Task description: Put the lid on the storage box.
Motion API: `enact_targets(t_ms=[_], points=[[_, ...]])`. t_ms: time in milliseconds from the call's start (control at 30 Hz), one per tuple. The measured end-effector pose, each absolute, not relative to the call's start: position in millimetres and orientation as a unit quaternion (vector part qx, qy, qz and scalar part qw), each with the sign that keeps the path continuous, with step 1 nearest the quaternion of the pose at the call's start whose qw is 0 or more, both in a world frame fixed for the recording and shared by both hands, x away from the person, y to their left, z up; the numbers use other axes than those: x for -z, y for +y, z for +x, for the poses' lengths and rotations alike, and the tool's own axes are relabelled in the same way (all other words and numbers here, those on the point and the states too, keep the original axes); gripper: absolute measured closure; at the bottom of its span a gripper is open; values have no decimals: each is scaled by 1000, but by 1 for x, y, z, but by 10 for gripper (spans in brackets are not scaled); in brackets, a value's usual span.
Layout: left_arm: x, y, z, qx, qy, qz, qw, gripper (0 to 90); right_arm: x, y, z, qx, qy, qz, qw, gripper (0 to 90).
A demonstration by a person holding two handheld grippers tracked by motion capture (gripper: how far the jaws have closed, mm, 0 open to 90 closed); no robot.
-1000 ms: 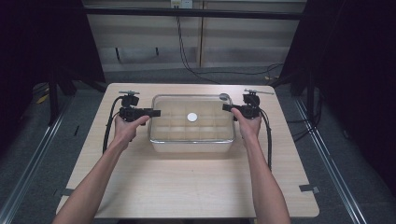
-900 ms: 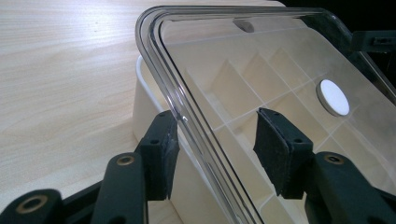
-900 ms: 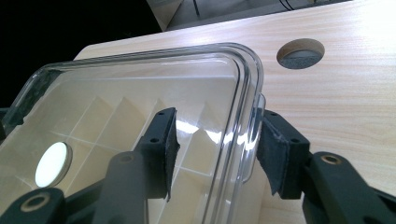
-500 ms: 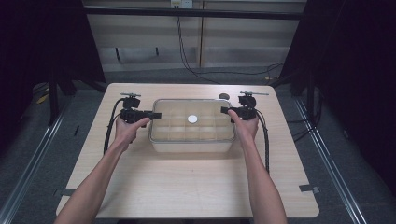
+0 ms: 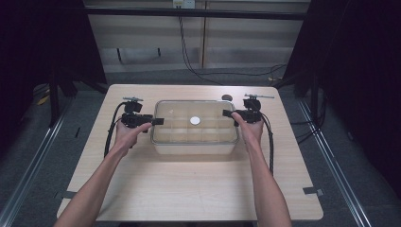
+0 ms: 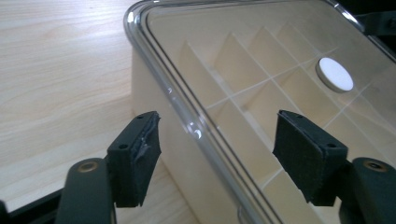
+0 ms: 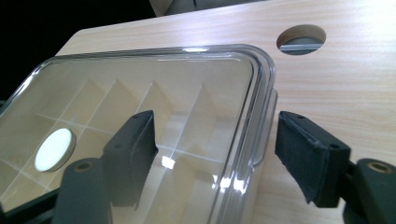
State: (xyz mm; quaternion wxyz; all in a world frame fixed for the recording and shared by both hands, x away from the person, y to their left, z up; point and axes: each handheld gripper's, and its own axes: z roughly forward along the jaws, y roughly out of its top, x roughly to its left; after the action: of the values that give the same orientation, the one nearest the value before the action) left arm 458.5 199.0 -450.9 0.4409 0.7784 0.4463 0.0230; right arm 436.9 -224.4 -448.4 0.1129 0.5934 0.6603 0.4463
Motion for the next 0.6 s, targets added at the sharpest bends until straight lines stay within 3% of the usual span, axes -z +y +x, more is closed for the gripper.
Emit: enact_targets(t_ms=[233,600], points=[[447,205,446,-33,446,783,433,238,436,-231,420,-453,667,578,124,265],[432,210,422,-58,426,778,457,341,421,-236,390,-472,672,553,140,324]])
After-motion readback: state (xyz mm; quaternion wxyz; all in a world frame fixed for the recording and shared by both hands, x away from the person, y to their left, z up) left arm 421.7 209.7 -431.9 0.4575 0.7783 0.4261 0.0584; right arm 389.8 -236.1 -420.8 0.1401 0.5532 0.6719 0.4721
